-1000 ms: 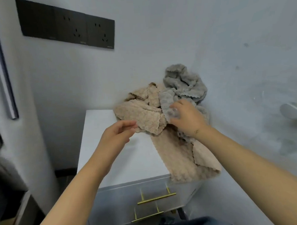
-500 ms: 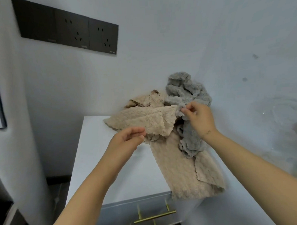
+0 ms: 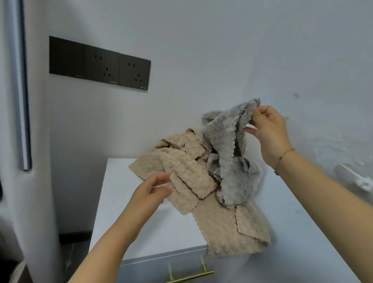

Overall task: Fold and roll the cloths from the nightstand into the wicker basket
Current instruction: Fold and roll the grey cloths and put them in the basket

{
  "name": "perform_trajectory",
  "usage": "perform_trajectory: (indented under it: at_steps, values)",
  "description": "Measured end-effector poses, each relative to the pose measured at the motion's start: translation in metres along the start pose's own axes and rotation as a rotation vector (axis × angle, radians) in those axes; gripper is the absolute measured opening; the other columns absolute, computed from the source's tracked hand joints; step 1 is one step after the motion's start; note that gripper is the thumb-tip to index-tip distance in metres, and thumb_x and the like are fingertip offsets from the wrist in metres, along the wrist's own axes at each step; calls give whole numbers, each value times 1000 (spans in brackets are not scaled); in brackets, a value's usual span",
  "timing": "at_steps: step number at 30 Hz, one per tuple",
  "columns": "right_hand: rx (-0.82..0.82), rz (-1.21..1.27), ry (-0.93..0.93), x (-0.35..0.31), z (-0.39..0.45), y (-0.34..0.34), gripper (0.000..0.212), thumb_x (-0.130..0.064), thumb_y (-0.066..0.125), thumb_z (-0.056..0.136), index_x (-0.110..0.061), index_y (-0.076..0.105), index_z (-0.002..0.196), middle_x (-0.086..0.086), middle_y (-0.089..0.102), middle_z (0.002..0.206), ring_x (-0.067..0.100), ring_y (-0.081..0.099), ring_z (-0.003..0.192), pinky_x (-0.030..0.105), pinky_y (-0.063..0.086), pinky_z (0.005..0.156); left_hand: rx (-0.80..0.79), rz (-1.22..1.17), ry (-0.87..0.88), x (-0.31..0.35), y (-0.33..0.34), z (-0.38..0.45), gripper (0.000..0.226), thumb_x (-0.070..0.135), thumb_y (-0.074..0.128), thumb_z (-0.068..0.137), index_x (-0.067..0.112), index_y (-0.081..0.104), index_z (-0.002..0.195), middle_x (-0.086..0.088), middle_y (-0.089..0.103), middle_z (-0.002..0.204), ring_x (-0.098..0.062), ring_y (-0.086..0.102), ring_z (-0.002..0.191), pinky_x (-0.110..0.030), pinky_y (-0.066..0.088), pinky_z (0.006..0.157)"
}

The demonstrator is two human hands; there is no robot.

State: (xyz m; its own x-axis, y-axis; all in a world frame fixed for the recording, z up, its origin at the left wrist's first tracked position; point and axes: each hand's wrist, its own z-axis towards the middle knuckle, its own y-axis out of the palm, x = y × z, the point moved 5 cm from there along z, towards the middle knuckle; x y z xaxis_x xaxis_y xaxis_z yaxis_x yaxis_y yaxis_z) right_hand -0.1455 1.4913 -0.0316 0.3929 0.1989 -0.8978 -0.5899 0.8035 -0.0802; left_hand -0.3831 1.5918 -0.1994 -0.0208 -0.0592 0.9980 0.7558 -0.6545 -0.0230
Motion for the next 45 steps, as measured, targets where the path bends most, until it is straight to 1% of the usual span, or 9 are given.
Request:
perform_trajectory:
  at_steps: [7,14,20,24,28,32,36,40,45]
  values:
    - [-320,233,169,-39,-30,44,17,-11,48,99,-11,54,84,5,64,84,21,62,81,31,58,74,-42,-133,119,13,2,-11,64,52,73,78,56,41,133,30,44,137,6,51,121,-28,45,101]
    - [-620,321,390,-10,-67,103,19,-4,44,100,-9,53,84,4,59,74,11,59,64,21,57,64,62,-171,201,22,-7,-20,61,34,69,85,51,39,135,38,46,125,24,44,110,-1,45,72]
    - [-606,299,454,21,-72,115,14,-6,46,100,-10,55,91,4,62,82,10,62,70,20,57,67,232,-131,179,10,-29,-10,14,22,70,86,16,67,98,-7,69,103,-34,63,87,-39,56,76]
    - [-552,-305,222,40,-64,81,13,-22,53,97,-15,63,102,-3,66,106,10,65,96,28,54,86,420,35,223,11,-48,-12,9,19,73,84,22,65,82,17,66,75,0,57,67,-14,46,65]
    - [-522,-1243,-67,74,-57,23,48,-38,58,90,-21,48,133,2,44,138,23,44,124,37,44,95,638,430,370,21,-65,-25,13,11,66,87,23,63,90,14,60,85,0,55,74,-8,39,65]
    - [-701,-1498,121,138,-78,-16,92,-53,69,77,-29,17,149,9,17,151,32,32,133,42,44,101,403,866,363,1,-47,-13,21,9,54,91,21,66,103,6,56,97,-14,50,89,-26,41,73]
    - [-792,-1452,-85,179,-90,-4,89,-42,61,90,-27,1,154,8,-7,161,32,12,146,40,22,116,175,1180,124,-35,-35,-3,34,25,52,95,31,58,128,3,44,134,-22,32,129,-35,34,99]
    - [-737,-1391,-236,202,-55,2,68,-34,50,98,-22,12,153,9,20,156,30,35,134,33,28,109,61,1230,1,-53,-44,-1,45,36,51,96,41,43,140,7,20,154,-19,14,142,-41,28,110]
    - [-683,-1442,-236,219,-33,6,60,-27,50,98,-21,22,151,8,32,150,31,41,126,35,37,101,-88,1159,113,-59,-56,-3,47,13,54,94,37,52,135,9,27,155,-17,24,140,-28,27,112]
